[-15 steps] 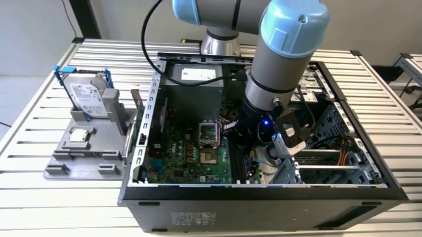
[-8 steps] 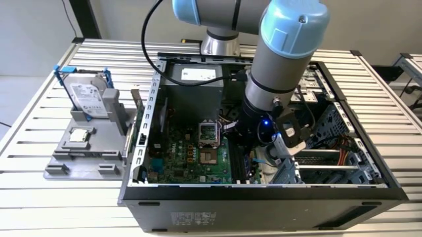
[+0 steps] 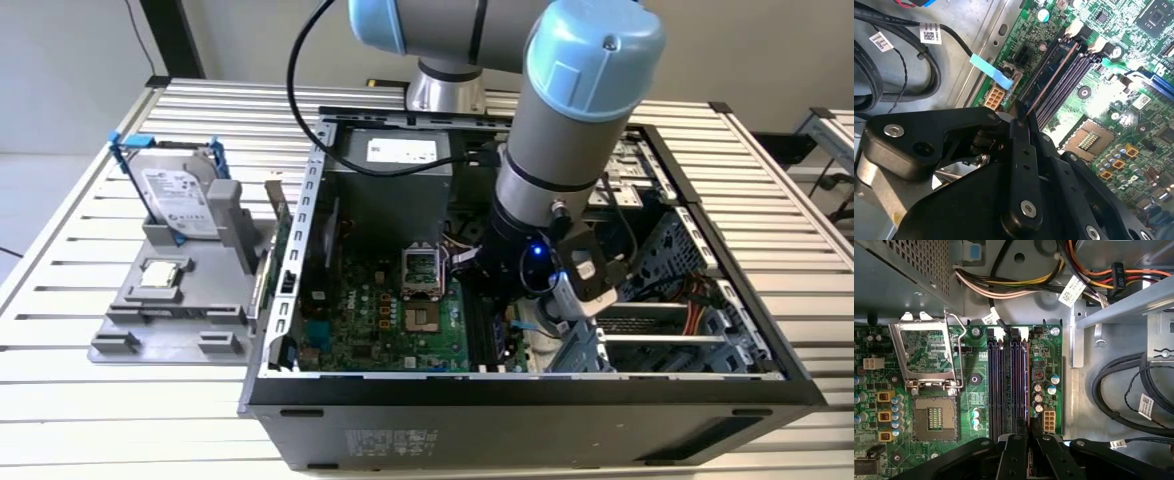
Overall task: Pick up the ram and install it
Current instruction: 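Insert the ram into the slot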
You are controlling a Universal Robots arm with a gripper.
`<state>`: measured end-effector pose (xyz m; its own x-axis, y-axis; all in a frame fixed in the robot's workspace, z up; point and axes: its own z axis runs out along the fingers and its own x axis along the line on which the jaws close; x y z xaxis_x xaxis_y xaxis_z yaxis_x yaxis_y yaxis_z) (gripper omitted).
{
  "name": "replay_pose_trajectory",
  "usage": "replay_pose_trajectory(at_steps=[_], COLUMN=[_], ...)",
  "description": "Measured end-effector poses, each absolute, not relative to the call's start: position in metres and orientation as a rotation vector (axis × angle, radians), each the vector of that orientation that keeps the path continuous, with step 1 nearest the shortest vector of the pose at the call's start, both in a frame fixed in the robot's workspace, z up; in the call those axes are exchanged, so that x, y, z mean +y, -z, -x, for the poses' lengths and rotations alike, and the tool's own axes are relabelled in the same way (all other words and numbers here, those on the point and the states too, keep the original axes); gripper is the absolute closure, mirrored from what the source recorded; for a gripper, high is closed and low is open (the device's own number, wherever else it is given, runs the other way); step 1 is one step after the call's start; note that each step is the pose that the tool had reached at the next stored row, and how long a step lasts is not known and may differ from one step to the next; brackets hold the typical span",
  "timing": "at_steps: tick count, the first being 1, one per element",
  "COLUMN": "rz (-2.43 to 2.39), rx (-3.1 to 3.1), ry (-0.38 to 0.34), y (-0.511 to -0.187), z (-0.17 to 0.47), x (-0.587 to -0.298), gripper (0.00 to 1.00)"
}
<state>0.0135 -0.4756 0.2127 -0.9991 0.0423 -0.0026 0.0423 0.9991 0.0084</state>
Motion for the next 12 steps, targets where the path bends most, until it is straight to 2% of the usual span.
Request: replay_pose_trajectory(at_steps=[12], rz=[-0.072], rx=[3.162], ry=[-0.012], y=[-0.2126], z=[-0.0176], x=[-0.4764], gripper=[1.0])
